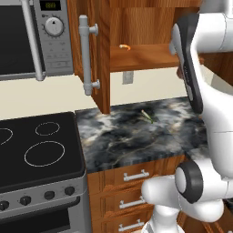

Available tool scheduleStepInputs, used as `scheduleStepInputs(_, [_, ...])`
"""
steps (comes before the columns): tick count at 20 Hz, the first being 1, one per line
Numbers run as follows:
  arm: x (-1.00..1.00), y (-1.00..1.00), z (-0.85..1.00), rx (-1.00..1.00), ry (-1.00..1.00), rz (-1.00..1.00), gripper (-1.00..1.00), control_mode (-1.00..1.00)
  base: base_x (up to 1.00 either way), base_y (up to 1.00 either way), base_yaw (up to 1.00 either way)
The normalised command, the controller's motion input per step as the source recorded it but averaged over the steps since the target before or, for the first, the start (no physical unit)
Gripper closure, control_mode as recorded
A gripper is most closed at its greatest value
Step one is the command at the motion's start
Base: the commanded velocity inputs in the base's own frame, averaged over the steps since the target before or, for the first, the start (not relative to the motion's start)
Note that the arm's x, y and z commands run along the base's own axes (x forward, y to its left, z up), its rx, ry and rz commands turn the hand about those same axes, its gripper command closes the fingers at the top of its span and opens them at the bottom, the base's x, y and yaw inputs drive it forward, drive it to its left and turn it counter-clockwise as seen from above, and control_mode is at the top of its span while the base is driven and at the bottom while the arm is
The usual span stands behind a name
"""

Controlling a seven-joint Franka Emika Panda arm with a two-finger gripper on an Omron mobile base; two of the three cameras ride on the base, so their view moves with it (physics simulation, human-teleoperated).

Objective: Pick the cereal and honey bottle from the counter and place them in the cabinets closest to them.

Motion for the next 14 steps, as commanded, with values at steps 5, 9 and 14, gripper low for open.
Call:
scheduleStepInputs(5, [0.00, 0.01, 0.02, 0.00, 0.00, 0.00, 1.00, -1.00, 0.00, 0.00, 0.00])
scheduleStepInputs(9, [0.11, 0.00, 0.00, 0.00, 0.00, 0.00, 1.00, -1.00, 0.00, 0.00, 0.00])
scheduleStepInputs(14, [0.26, 0.03, 0.00, 0.00, 0.00, 0.00, 1.00, -1.00, 0.00, 0.00, 0.00])
